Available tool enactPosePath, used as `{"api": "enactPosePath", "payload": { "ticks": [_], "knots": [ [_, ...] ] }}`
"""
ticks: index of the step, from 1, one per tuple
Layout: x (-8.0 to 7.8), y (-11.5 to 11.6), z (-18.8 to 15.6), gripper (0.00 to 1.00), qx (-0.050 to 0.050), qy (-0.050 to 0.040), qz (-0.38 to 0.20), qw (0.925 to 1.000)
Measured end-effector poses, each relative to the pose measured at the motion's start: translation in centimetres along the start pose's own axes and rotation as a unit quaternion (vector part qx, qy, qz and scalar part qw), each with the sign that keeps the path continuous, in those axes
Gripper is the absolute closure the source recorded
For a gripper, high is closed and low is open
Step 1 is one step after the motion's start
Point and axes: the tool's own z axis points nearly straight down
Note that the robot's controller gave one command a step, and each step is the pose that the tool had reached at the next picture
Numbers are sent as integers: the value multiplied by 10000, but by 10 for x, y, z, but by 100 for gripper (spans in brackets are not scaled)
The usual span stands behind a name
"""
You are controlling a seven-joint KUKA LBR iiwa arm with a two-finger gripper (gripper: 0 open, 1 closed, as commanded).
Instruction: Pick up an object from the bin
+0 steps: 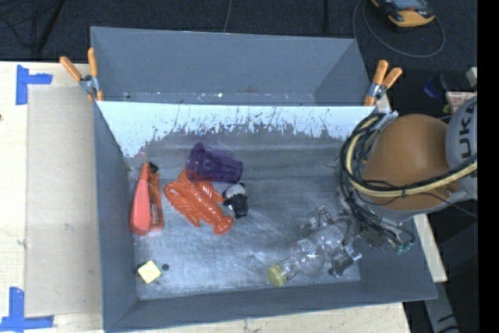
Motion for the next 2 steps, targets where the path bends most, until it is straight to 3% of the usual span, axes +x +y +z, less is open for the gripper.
{"api": "enactPosePath", "payload": {
  "ticks": [2],
  "knots": [
    [-1,0,-25,100,16,-24,1,10000]
  ]
}}
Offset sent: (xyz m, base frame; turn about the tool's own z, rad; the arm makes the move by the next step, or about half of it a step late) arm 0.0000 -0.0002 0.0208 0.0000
